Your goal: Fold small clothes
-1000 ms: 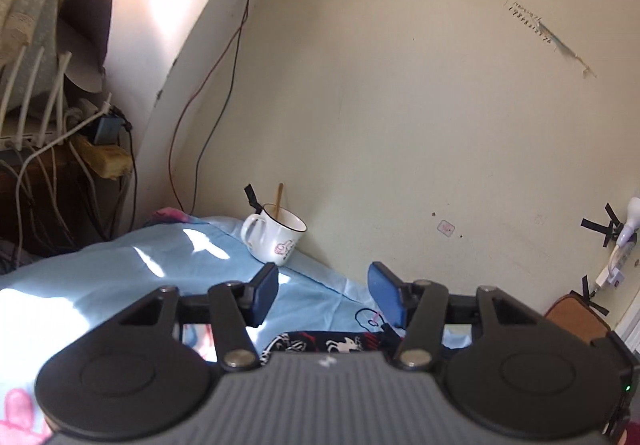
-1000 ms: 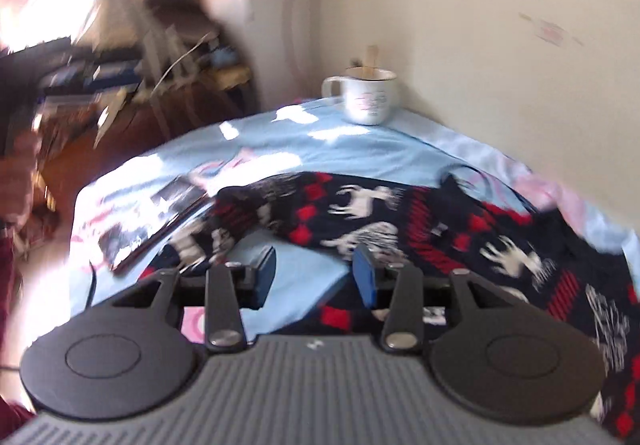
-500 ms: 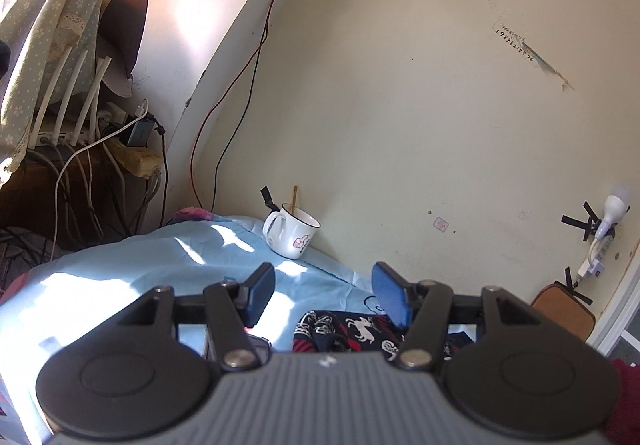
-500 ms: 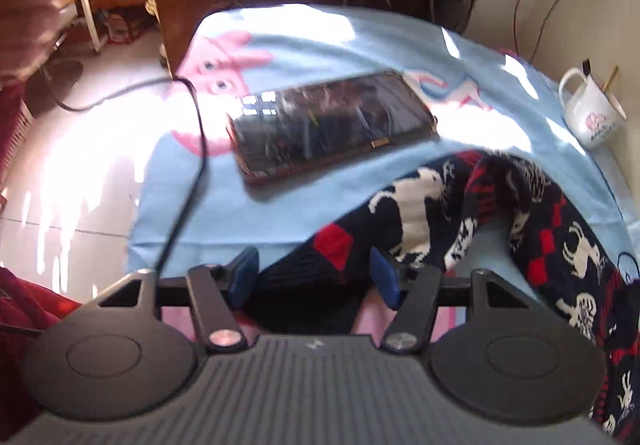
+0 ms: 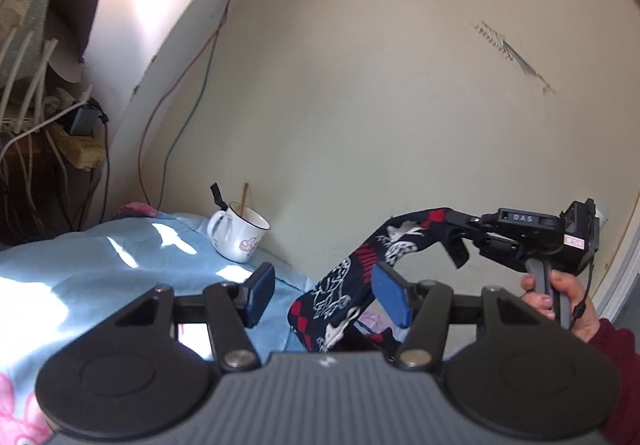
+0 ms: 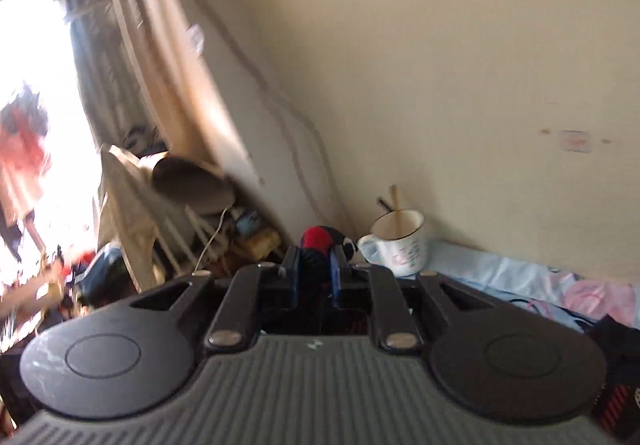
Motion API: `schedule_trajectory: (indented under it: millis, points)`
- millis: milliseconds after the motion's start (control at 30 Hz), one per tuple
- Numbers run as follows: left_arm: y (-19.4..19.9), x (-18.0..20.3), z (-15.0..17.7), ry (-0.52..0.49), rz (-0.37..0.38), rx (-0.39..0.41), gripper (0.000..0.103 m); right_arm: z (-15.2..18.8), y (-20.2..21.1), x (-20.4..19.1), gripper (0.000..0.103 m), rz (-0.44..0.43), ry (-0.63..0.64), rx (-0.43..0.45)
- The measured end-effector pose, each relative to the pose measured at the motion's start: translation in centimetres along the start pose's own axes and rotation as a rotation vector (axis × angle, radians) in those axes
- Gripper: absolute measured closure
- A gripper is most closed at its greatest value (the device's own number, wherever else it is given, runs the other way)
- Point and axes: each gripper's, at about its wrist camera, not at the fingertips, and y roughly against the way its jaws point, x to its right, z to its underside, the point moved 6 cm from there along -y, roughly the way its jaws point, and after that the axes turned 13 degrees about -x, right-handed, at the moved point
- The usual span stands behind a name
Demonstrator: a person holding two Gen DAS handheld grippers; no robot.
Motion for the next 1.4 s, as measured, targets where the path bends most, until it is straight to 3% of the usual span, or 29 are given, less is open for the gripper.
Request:
schedule_trajectory:
  millis: [100, 200, 300, 500, 600, 633, 700, 733, 800, 867, 967, 1033, 1133, 1200, 1267, 1300, 1333, 1400]
  points:
    - [-4.7, 1.4, -0.6, -0.009, 0.013, -0.068, 0.047, 0.7, 5.8, 7.0, 0.085, 0.043, -0.165, 0.102]
    - [-10.5, 2.9, -1.1, -0.008, 0.022, -0.157, 0.047, 4.3, 11.6, 13.2, 0.085, 0.08, -0.306, 0.171]
    - [-16.9, 4.9, -0.5, -0.041, -0.009, -0.252, 0.047, 9.5, 15.7, 17.9, 0.085, 0.121, -0.414, 0.184]
    - [-28.3, 7.2, 4.7, -0.173, -0.131, -0.448, 0.048, 20.3, 17.5, 24.1, 0.085, 0.196, -0.606, 0.116]
    - [-31.5, 6.2, 6.6, -0.225, -0.253, -0.48, 0.049, 23.6, 17.9, 25.2, 0.085, 0.206, -0.644, 0.102]
    - [-32.3, 5.8, 6.9, -0.216, -0.264, -0.489, 0.052, 24.1, 18.1, 25.3, 0.085, 0.205, -0.645, 0.108]
    - [-33.7, 5.1, 7.4, -0.188, -0.248, -0.514, 0.073, 24.4, 18.4, 25.5, 0.085, 0.221, -0.633, 0.12]
    - [-34.4, 5.1, 7.6, -0.18, -0.24, -0.527, 0.078, 24.3, 18.7, 25.6, 0.083, 0.243, -0.617, 0.116]
    - [-35.2, 6.1, 7.7, -0.229, -0.27, -0.496, 0.079, 24.1, 19.5, 26.2, 0.076, 0.317, -0.593, 0.13]
    - [-35.2, 6.9, 7.7, -0.276, -0.295, -0.478, 0.08, 24.1, 20.8, 27.2, 0.059, 0.411, -0.585, 0.188]
    - [-35.0, 6.9, 8.3, -0.331, -0.322, -0.443, 0.079, 23.7, 21.5, 25.8, 0.058, 0.46, -0.477, 0.233]
    - [-34.8, 6.9, 8.4, -0.338, -0.321, -0.424, 0.079, 23.4, 20.1, 23.7, 0.057, 0.46, -0.335, 0.169]
    - [-34.9, 6.6, 8.0, -0.304, -0.306, -0.421, 0.08, 23.5, 17.9, 21.1, 0.042, 0.473, -0.175, 0.071]
    - [-34.8, 6.6, 7.9, -0.297, -0.301, -0.417, 0.082, 23.8, 16.3, 20.2, 0.037, 0.549, -0.056, 0.006]
    - [-34.6, 6.8, 7.6, -0.296, -0.291, -0.396, 0.087, 24.1, 15.0, 20.5, 0.04, 0.65, 0.016, -0.072]
    - [-34.5, 7.1, 7.2, -0.296, -0.275, -0.379, 0.088, 24.2, 14.8, 21.1, 0.047, 0.675, 0.017, -0.107]
    - [-34.4, 7.2, 6.9, -0.296, -0.264, -0.369, 0.088, 24.3, 14.8, 21.8, 0.075, 0.687, 0.006, -0.128]
    - [-34.6, 7.4, 6.4, -0.309, -0.263, -0.365, 0.089, 23.5, 16.2, 22.8, 0.084, 0.638, -0.061, -0.101]
